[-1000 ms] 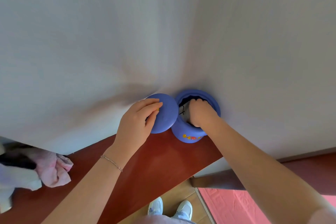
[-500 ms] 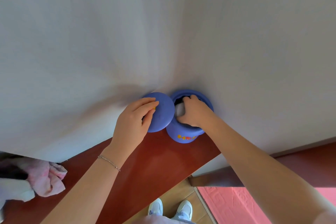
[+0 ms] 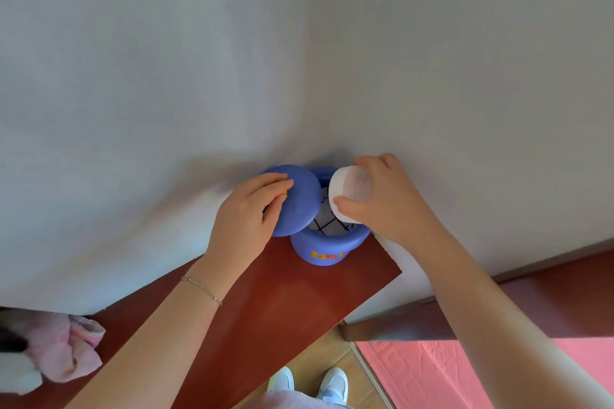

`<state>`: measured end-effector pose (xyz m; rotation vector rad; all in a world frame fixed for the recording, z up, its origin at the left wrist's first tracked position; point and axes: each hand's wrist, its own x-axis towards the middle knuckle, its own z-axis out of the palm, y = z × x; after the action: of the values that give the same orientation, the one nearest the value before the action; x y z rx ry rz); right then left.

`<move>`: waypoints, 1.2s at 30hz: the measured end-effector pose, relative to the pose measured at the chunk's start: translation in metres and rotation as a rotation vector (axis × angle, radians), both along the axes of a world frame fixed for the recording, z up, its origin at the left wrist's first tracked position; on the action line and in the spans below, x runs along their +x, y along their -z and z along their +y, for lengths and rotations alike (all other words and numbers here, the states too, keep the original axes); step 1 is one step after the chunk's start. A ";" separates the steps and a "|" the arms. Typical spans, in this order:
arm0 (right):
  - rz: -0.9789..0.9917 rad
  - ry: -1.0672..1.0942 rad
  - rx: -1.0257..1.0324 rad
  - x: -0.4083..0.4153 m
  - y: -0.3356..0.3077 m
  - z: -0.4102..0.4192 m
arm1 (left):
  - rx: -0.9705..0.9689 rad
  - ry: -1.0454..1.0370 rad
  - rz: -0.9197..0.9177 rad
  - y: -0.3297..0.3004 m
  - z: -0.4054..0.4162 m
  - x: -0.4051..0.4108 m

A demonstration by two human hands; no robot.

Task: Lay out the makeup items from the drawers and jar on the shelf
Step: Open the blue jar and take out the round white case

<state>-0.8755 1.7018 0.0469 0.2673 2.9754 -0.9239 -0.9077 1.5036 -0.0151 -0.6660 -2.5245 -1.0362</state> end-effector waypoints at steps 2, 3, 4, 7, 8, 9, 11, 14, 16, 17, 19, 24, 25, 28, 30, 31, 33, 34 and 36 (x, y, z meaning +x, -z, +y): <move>-0.008 0.037 -0.001 0.011 -0.001 0.006 | -0.014 0.035 0.007 -0.002 0.012 -0.003; -0.016 0.049 -0.004 0.016 -0.001 0.008 | -0.025 0.056 0.009 -0.001 0.019 -0.005; -0.024 0.058 -0.008 0.021 0.000 0.011 | -0.036 0.080 0.008 0.000 0.027 -0.007; -0.051 0.073 -0.023 0.032 0.002 0.016 | -0.085 0.152 0.024 0.007 0.047 -0.012; -0.059 0.074 -0.026 0.035 0.003 0.017 | -0.108 0.178 0.035 0.010 0.053 -0.013; -0.068 0.073 -0.026 0.038 0.004 0.019 | -0.135 0.202 0.049 0.012 0.058 -0.013; -0.082 0.077 -0.018 0.043 0.006 0.022 | -0.195 0.234 0.076 0.017 0.063 -0.012; -0.055 0.093 -0.004 0.050 0.009 0.026 | -0.214 0.254 0.069 0.022 0.068 -0.011; -0.051 0.097 -0.003 0.053 0.010 0.027 | -0.208 0.252 0.046 0.024 0.069 -0.012; -0.056 0.092 -0.004 0.054 0.010 0.027 | -0.210 0.251 0.039 0.025 0.070 -0.013; -0.064 0.077 -0.002 0.056 0.010 0.026 | -0.219 0.265 0.030 0.026 0.070 -0.013; -0.066 -0.003 0.001 0.062 0.015 0.012 | -0.202 0.283 0.010 0.027 0.063 -0.010; -0.072 -0.033 0.000 0.063 0.016 0.006 | -0.184 0.275 0.014 0.028 0.057 -0.009; -0.105 -0.150 0.006 0.062 0.023 -0.016 | -0.160 0.195 0.020 0.027 0.031 -0.003; -0.129 -0.241 0.015 0.059 0.027 -0.032 | -0.194 0.144 0.019 0.026 0.013 0.003; -0.137 -0.280 0.021 0.057 0.029 -0.040 | -0.211 0.131 0.006 0.025 0.004 0.007; -0.143 -0.347 0.031 0.054 0.035 -0.056 | -0.234 0.099 -0.025 0.022 -0.013 0.014; -0.145 -0.377 0.037 0.052 0.039 -0.065 | -0.241 0.069 -0.036 0.021 -0.024 0.019; -0.142 -0.438 0.068 0.050 0.049 -0.085 | -0.239 -0.020 -0.061 0.021 -0.051 0.034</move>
<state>-0.8257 1.6169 -0.0025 -0.2966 2.7632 -0.7183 -0.8740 1.4529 -0.0362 -0.6796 -2.7291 -0.7657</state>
